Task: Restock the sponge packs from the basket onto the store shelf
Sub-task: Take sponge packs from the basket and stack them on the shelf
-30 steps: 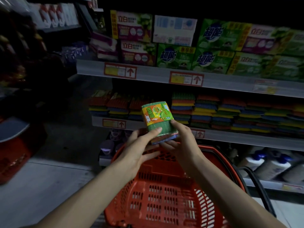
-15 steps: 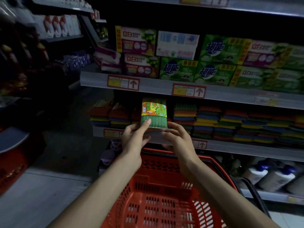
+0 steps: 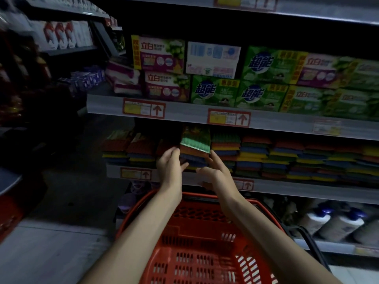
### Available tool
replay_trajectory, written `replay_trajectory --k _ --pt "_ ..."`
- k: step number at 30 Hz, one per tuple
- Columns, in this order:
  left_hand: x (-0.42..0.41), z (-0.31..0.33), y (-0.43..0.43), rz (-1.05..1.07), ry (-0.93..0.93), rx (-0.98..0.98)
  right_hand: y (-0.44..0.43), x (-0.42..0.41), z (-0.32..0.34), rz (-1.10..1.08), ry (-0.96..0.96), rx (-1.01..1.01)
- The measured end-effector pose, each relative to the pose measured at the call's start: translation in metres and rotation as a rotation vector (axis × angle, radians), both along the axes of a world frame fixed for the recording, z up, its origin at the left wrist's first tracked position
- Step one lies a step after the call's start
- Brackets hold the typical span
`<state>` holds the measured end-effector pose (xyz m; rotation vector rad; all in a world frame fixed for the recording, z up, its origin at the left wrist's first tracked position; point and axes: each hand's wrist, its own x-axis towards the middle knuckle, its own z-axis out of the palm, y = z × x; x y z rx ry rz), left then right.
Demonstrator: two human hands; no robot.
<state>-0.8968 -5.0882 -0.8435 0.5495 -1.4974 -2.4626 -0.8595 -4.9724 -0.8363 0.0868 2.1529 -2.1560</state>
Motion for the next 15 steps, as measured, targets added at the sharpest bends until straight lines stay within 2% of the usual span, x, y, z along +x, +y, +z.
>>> replay_trajectory --k 6,15 --pt "-0.005 -0.003 0.005 0.016 -0.023 -0.081 -0.001 -0.006 -0.006 -0.005 0.051 0.159" --pt "-0.013 -0.006 0.020 0.084 -0.177 0.183 -0.002 -0.011 -0.006 -0.045 0.106 0.273"
